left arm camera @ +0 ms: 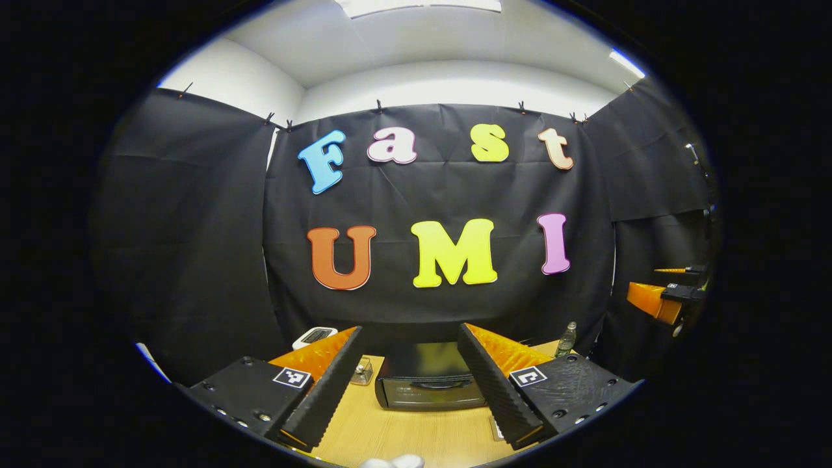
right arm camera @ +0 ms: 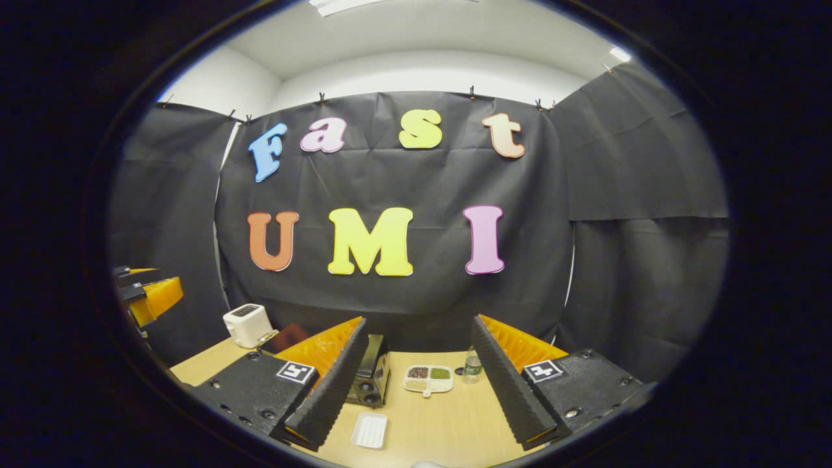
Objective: Open the electric oven with the left hand, put the food in, and close the electric oven.
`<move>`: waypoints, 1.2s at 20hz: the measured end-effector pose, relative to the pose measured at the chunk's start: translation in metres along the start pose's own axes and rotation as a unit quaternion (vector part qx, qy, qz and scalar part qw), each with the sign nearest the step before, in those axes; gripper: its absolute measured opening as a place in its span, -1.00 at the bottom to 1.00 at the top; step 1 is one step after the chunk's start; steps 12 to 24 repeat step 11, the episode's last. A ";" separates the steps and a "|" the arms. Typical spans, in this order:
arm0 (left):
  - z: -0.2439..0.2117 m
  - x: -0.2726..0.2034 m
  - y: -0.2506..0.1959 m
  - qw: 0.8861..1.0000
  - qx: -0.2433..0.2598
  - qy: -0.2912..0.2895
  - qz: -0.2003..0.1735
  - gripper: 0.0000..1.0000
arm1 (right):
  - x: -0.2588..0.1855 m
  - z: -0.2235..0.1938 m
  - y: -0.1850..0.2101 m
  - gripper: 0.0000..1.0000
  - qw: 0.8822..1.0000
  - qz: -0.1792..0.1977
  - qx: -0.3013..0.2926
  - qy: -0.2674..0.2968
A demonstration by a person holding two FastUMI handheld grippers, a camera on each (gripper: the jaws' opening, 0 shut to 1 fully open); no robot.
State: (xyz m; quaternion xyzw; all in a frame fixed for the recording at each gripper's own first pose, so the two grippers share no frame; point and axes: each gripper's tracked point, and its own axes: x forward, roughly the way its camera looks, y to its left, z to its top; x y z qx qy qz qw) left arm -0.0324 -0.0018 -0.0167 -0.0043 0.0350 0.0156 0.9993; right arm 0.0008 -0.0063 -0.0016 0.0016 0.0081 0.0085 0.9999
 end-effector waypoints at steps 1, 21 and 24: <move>0.002 -0.002 0.002 1.000 0.004 -0.003 0.000 0.90 | -0.002 -0.001 0.002 0.97 1.000 0.000 0.003 0.002; 0.004 0.000 0.002 1.000 -0.009 -0.008 -0.015 0.90 | -0.005 0.000 0.006 0.97 1.000 -0.006 -0.004 0.003; 0.004 0.000 0.002 1.000 -0.009 -0.008 -0.015 0.90 | -0.005 0.000 0.006 0.97 1.000 -0.006 -0.004 0.003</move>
